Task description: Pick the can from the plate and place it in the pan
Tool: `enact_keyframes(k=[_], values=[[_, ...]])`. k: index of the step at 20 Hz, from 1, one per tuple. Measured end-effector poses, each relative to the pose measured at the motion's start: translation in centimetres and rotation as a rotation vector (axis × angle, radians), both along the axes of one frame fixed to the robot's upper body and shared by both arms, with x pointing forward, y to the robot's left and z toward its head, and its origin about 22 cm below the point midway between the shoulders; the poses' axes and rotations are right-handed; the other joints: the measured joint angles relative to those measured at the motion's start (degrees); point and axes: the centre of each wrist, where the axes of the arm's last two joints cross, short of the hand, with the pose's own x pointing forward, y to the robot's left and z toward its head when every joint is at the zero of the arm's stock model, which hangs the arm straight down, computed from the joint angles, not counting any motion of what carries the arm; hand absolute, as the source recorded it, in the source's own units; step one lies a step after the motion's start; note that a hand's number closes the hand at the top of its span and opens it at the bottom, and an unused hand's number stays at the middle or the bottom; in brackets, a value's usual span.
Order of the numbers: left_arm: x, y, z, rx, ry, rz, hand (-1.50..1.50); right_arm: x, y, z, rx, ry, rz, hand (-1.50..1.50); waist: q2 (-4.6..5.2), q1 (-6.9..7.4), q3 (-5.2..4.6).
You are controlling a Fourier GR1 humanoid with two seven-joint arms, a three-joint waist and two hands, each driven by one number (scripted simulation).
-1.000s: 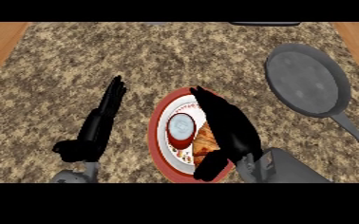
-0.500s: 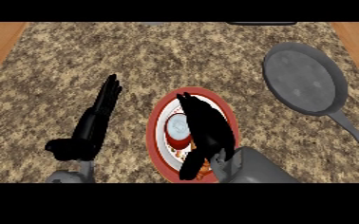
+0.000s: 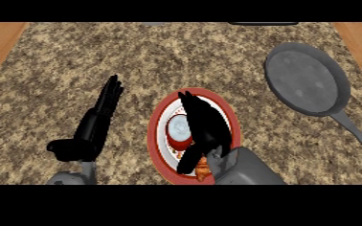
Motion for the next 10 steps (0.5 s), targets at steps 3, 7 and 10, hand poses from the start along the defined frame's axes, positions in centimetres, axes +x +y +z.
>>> enact_keyframes(k=[3,7,10], values=[[-0.3,0.1,-0.1,0.004,-0.003,-0.002,0.00,0.1,0.2,-0.9,-0.002,0.002,-0.007,-1.50,0.00,0.07,0.00],[-0.4,0.2,0.3,0.000,0.000,-0.005,0.00,1.0,0.3,-2.4,-0.012,0.026,-0.013,-1.50,0.01,0.14,0.00],[-0.6,-0.3,0.4,-0.003,0.001,-0.005,0.00,1.5,-0.1,-3.6,-0.019,0.044,-0.019,-1.50,-0.01,0.13,0.01]])
